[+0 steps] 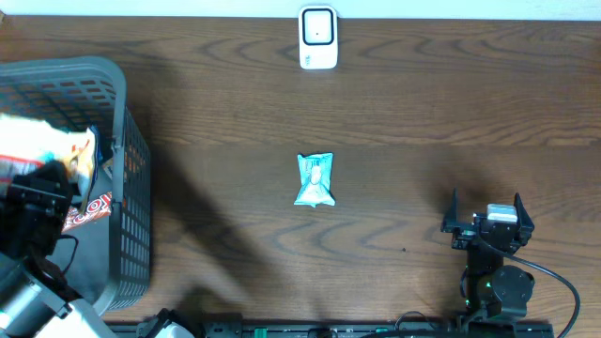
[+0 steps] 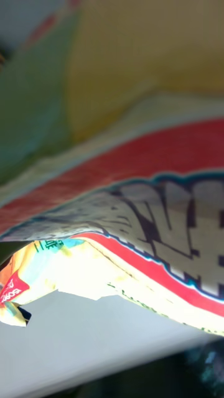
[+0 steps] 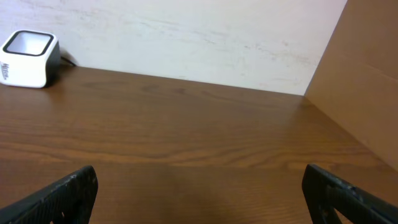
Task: Scan the item barcode
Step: 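Reach the left gripper into the basket and grasp the large snack bag, then carry the snack bag out and set it left of the wipes pack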
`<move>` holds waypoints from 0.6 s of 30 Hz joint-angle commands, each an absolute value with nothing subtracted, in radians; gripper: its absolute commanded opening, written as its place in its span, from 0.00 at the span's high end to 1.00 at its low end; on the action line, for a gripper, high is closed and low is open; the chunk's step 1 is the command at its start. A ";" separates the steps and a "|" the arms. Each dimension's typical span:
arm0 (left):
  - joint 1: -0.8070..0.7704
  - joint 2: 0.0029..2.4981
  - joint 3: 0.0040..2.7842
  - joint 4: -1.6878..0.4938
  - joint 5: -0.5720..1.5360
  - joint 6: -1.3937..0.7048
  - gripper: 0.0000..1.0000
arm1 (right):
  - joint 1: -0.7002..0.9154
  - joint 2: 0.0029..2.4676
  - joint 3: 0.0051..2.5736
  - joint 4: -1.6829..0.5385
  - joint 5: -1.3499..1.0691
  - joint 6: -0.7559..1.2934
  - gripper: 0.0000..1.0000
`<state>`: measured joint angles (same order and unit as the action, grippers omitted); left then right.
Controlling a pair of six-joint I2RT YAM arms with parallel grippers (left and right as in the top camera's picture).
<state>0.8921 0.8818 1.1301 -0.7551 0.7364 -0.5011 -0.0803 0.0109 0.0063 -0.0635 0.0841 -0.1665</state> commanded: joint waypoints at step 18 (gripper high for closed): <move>-0.025 0.921 1.195 -0.710 0.590 -0.442 0.93 | -0.084 0.007 0.006 -0.067 0.092 -0.173 0.01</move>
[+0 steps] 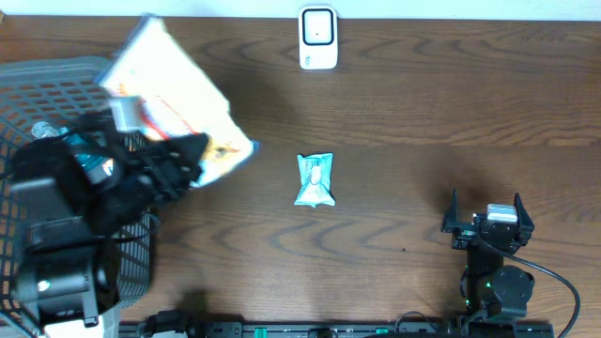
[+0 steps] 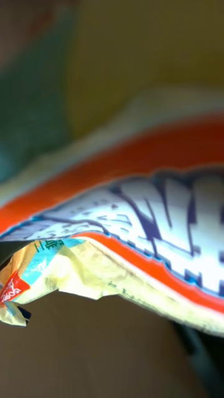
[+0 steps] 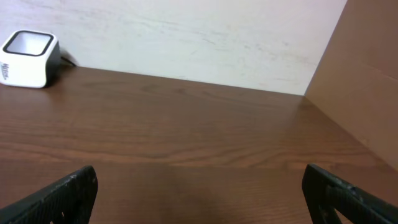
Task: Scan the item barcode
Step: 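Carry the snack bag out and set it left of the wipes pack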
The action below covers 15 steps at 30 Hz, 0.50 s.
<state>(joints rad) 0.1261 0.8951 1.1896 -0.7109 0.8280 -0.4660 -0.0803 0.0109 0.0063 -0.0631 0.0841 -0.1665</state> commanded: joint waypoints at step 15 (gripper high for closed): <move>-0.467 1.357 1.195 -0.670 0.216 -0.469 0.93 | -0.084 0.007 0.006 -0.067 0.092 -0.173 0.01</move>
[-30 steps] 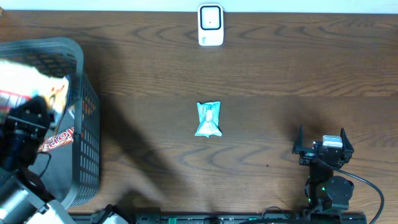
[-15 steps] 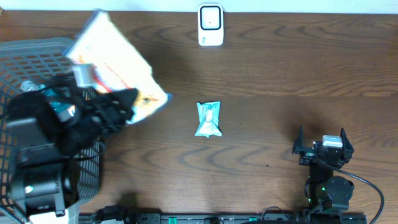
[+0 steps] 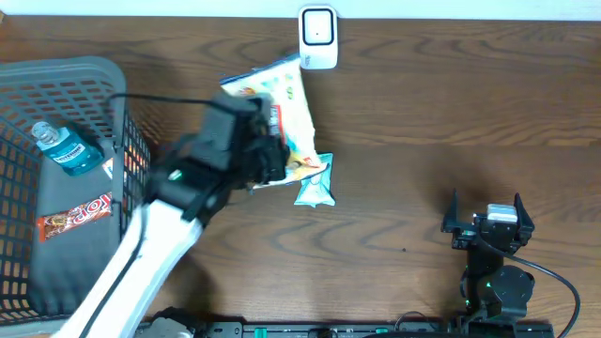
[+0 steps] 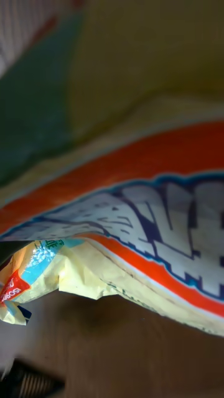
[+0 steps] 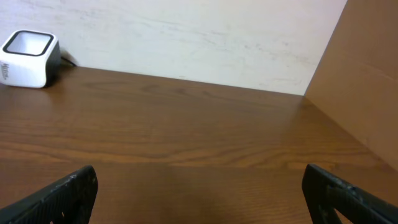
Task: Scan the item barcode
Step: 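Carry the snack bag out and set it left of the wipes pack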
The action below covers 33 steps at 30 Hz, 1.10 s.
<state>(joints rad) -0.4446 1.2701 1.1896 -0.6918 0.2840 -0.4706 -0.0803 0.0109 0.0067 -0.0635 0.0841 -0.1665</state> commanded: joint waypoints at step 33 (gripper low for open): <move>-0.585 1.687 1.195 -0.582 -0.117 -0.496 0.92 | -0.084 0.007 0.006 -0.067 0.092 -0.173 0.01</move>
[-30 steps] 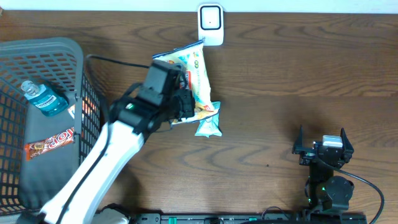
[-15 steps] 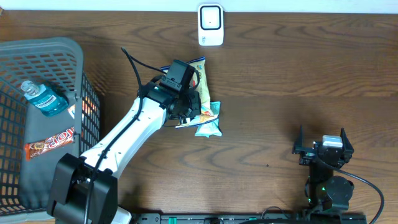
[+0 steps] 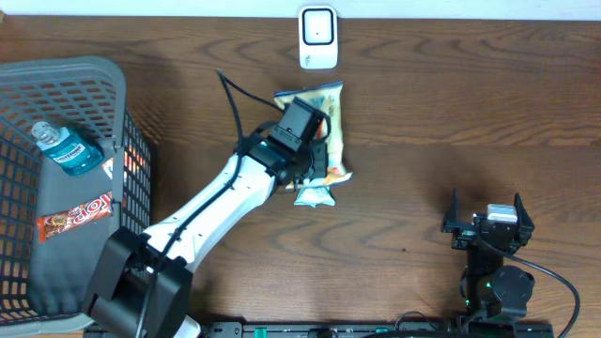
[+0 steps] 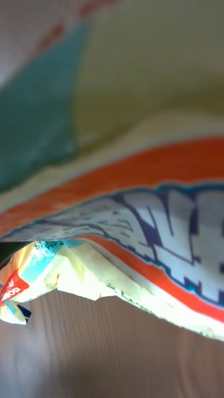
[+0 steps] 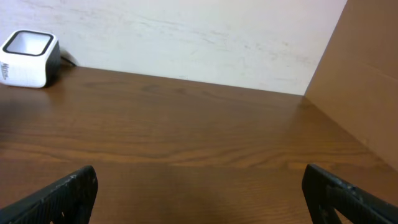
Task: Scan the item barcode
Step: 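Carry the snack bag out and set it left of the wipes pack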
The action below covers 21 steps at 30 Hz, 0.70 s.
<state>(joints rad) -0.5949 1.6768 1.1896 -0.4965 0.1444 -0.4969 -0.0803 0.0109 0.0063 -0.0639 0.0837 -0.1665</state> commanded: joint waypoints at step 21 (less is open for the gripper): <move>-0.501 1.871 1.195 -0.696 -0.046 -0.598 0.92 | -0.084 0.007 0.006 -0.067 0.092 -0.173 0.01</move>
